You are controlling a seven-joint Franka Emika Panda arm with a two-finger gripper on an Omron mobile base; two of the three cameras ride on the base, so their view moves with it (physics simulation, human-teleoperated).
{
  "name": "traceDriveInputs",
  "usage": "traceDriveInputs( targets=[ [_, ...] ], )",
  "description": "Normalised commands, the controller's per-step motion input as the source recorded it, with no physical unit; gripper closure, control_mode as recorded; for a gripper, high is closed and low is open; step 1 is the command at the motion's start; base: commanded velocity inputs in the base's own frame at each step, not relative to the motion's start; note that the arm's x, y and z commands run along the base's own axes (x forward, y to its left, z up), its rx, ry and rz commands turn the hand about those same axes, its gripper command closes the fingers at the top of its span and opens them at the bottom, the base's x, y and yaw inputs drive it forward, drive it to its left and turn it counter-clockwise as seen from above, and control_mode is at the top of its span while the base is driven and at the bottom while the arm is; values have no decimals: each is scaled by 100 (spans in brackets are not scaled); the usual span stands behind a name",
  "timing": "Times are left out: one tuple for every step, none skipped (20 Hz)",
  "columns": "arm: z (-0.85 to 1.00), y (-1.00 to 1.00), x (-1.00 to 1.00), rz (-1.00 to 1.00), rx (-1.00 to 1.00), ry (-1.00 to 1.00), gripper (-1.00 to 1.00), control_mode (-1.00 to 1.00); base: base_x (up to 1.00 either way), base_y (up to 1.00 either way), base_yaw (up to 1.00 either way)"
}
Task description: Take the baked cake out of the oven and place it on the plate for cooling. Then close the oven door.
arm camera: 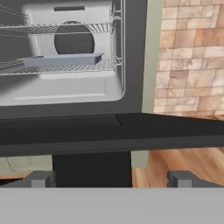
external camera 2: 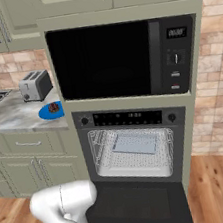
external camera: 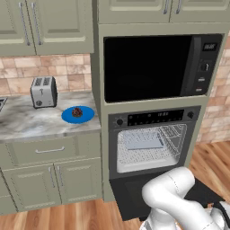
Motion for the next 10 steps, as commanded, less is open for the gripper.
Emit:
traceDriveInputs(
  targets=[
    [-42,-11,-11,1,0,-5,-100,-100,0,0,0],
    [-39,-10,-21,2,0,-3,-100,-100,0,0,0],
    [-33,-1,-31,1,0,0,-100,-100,0,0,0],
    [-30,0,-31,1,0,0,-100,-100,0,0,0],
    [-29,0,-31,1,0,0,-100,-100,0,0,0],
    [-27,0,-39,1,0,0,-100,-100,0,0,0],
    [-29,0,-44,1,0,0,-100,-100,0,0,0],
    [-33,0,-41,2,0,0,-100,-100,0,0,0],
    [-35,0,-35,2,0,0,-100,-100,0,0,0],
    [-41,-2,-29,1,0,0,-100,-100,0,0,0]
  ],
)
